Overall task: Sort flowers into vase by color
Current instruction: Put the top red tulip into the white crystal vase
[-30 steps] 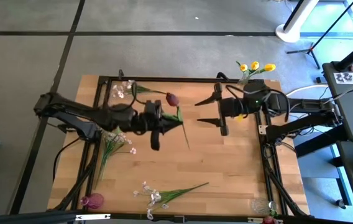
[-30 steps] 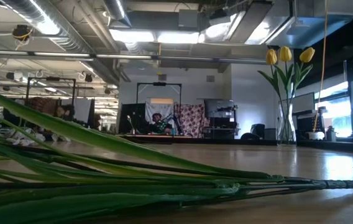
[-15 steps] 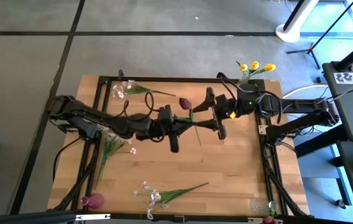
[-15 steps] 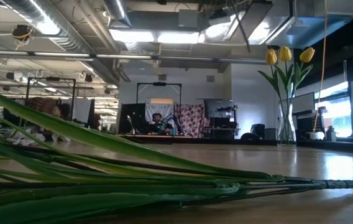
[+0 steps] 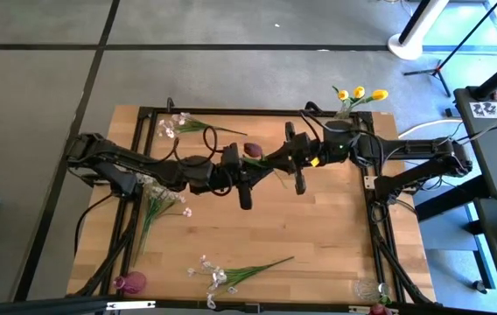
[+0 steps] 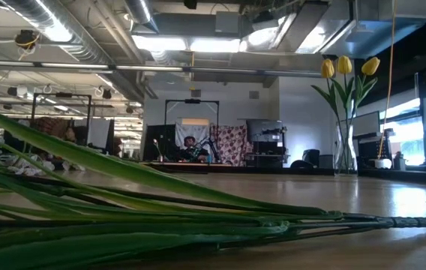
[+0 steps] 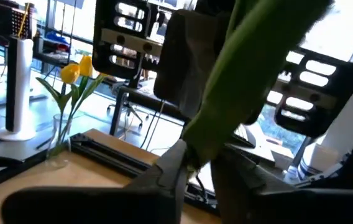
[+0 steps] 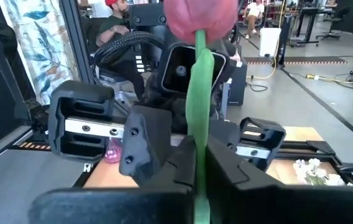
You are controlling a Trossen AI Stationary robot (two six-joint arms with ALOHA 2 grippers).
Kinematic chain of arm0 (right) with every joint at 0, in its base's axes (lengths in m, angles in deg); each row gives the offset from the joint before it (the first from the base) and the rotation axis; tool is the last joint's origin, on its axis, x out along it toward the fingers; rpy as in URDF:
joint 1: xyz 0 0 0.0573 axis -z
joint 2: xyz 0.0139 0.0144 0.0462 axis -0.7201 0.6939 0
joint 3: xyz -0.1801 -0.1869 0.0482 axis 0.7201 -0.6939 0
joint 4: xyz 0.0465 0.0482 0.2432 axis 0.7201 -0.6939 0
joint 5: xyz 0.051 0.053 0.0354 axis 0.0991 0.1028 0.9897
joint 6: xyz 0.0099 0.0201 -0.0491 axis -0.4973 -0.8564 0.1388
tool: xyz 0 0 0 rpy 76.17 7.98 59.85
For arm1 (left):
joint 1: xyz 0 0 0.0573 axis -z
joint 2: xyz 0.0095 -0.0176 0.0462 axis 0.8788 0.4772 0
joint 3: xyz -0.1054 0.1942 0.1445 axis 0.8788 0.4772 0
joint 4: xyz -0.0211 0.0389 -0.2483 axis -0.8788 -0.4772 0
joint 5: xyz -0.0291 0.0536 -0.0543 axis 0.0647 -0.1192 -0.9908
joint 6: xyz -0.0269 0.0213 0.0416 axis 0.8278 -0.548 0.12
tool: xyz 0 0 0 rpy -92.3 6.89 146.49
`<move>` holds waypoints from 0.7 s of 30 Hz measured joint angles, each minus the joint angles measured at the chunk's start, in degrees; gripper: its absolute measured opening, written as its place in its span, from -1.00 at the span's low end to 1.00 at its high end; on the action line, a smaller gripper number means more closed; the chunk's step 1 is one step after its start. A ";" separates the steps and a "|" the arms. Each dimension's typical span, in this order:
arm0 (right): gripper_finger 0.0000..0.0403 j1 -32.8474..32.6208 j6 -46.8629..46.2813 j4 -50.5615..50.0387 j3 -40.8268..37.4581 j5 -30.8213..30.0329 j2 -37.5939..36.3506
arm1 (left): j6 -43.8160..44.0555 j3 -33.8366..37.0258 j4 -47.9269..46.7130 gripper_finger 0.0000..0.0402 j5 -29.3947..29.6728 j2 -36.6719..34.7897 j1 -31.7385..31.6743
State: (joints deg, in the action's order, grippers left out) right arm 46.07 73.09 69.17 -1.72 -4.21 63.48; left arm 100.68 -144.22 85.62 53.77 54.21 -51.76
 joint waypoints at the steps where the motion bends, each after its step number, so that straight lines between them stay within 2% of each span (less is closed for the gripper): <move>1: -0.92 0.00 0.08 0.03 0.00 0.00 -0.29 | 0.54 -0.01 -2.35 -0.59 0.01 -0.95 0.20; 5: -0.96 0.00 2.98 0.07 0.00 0.38 -3.10 | 2.71 0.01 -11.77 -0.42 -0.10 -6.35 1.61; 9: -0.94 -0.04 6.71 -0.08 0.00 3.39 -6.47 | 4.08 0.01 -20.12 -0.32 -0.88 -12.67 4.31; 13: -0.97 -0.67 10.42 0.16 0.00 10.16 -9.70 | 3.99 0.01 -20.51 -0.29 -0.99 -17.63 6.62; 17: -0.96 -4.33 13.97 1.11 0.00 13.59 -11.54 | 4.52 0.01 -18.85 -0.30 -1.08 -20.94 8.10; 19: -0.97 -6.59 14.46 2.58 0.00 16.32 -12.03 | 8.16 -0.01 -16.48 -0.30 -1.16 -21.59 8.30; 21: -0.97 -8.96 14.43 4.23 0.00 19.12 -12.26 | 6.13 -0.04 -15.85 -0.30 -2.11 -21.76 9.24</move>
State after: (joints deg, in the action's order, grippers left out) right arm 37.10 87.52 73.40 -1.72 14.91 51.22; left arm 106.81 -144.25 69.76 51.66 32.44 -42.52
